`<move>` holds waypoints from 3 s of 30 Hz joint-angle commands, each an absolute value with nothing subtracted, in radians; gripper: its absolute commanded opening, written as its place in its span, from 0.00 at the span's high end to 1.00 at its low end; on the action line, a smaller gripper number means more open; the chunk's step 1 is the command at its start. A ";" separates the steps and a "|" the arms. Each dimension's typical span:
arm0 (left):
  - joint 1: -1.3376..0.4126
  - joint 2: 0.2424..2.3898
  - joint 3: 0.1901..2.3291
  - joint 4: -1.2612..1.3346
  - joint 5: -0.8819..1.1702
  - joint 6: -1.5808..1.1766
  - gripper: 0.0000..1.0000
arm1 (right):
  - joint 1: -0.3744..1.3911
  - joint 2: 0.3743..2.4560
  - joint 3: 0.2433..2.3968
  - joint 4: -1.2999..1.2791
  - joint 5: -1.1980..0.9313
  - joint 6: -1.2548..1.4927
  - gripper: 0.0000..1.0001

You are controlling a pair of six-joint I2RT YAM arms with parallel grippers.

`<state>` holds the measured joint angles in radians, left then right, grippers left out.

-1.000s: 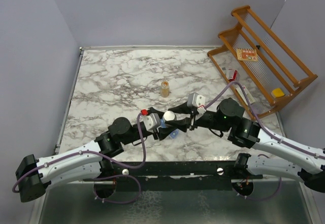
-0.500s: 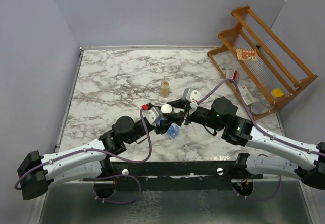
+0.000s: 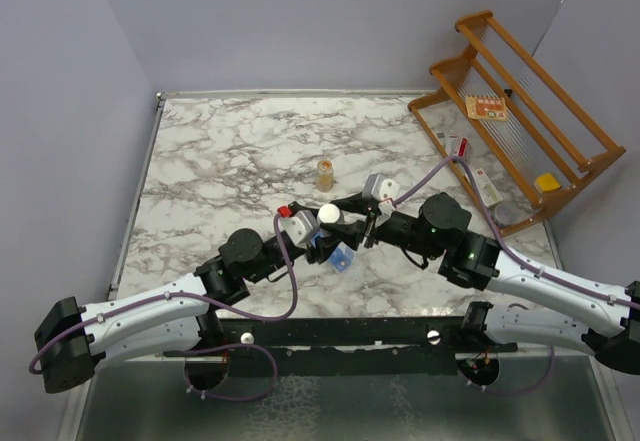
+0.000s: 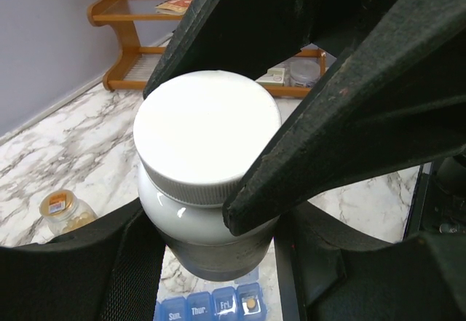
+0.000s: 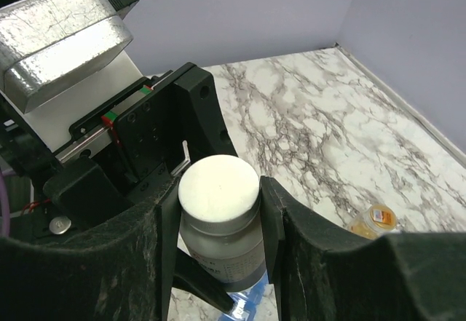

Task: Sort the pills into containers
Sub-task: Screw the lid of the pill bottle onto the pill bottle, then place the pill bottle at the center of the board.

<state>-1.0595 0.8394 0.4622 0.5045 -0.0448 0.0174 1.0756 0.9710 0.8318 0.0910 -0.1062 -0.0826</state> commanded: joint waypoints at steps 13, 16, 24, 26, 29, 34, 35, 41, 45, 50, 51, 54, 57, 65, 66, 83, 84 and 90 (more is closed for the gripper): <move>-1.049 0.832 0.526 0.706 -0.020 0.001 1.00 | 1.085 1.014 0.825 -0.079 -0.065 -0.071 0.99; -1.049 0.826 0.521 0.706 -0.025 -0.002 1.00 | 1.086 1.021 0.828 -0.081 -0.041 -0.074 0.99; -1.049 0.777 0.484 0.708 -0.049 -0.005 0.94 | 1.087 0.956 0.799 -0.008 -0.002 -0.080 0.99; -1.049 0.765 0.477 0.716 -0.045 -0.007 0.92 | 1.087 0.954 0.802 -0.003 0.000 -0.080 0.99; -1.049 0.735 0.460 0.743 -0.037 -0.006 0.85 | 1.087 0.961 0.808 0.000 0.001 -0.078 0.99; -1.049 0.707 0.450 0.736 -0.049 0.000 0.79 | 1.087 0.958 0.816 0.026 0.021 -0.074 0.99; -1.049 0.702 0.447 0.724 -0.062 -0.002 0.79 | 1.087 0.956 0.818 0.032 0.029 -0.074 0.99; -1.049 0.660 0.418 0.649 -0.147 -0.017 0.79 | 1.087 0.955 0.829 0.046 0.113 -0.092 0.99; -1.049 0.609 0.382 0.633 -0.192 -0.026 0.76 | 1.087 0.971 0.819 0.071 0.180 -0.094 0.99; -1.049 0.579 0.380 0.598 -0.157 -0.022 0.75 | 1.086 1.003 0.810 0.123 0.235 -0.086 0.99; -1.049 0.581 0.381 0.592 -0.152 -0.023 0.75 | 1.086 1.008 0.808 0.138 0.241 -0.086 0.99; -1.049 0.597 0.379 0.588 -0.145 -0.027 0.76 | 1.087 1.019 0.806 0.176 0.233 -0.082 0.99; -1.049 0.626 0.384 0.590 -0.146 -0.031 0.76 | 1.086 1.034 0.820 0.186 0.186 -0.070 0.99; -1.049 0.725 0.421 0.658 -0.145 0.008 0.52 | 1.088 1.064 0.831 0.183 0.091 -0.047 0.99; -1.049 0.736 0.429 0.661 -0.139 0.011 0.49 | 1.087 1.061 0.827 0.184 0.087 -0.049 0.99; -1.049 0.805 0.464 0.670 -0.104 0.014 0.19 | 1.087 1.026 0.819 0.185 0.084 -0.055 0.99; -1.049 0.804 0.459 0.669 -0.112 0.014 0.18 | 1.087 1.025 0.822 0.185 0.091 -0.058 0.99; -1.049 0.805 0.436 0.612 -0.163 0.000 0.13 | 1.087 1.023 0.837 0.203 0.125 -0.081 0.99</move>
<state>-1.0451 0.8070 0.4320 0.6128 -0.1207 0.0124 1.0863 1.0355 0.8253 0.1848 0.0807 -0.0544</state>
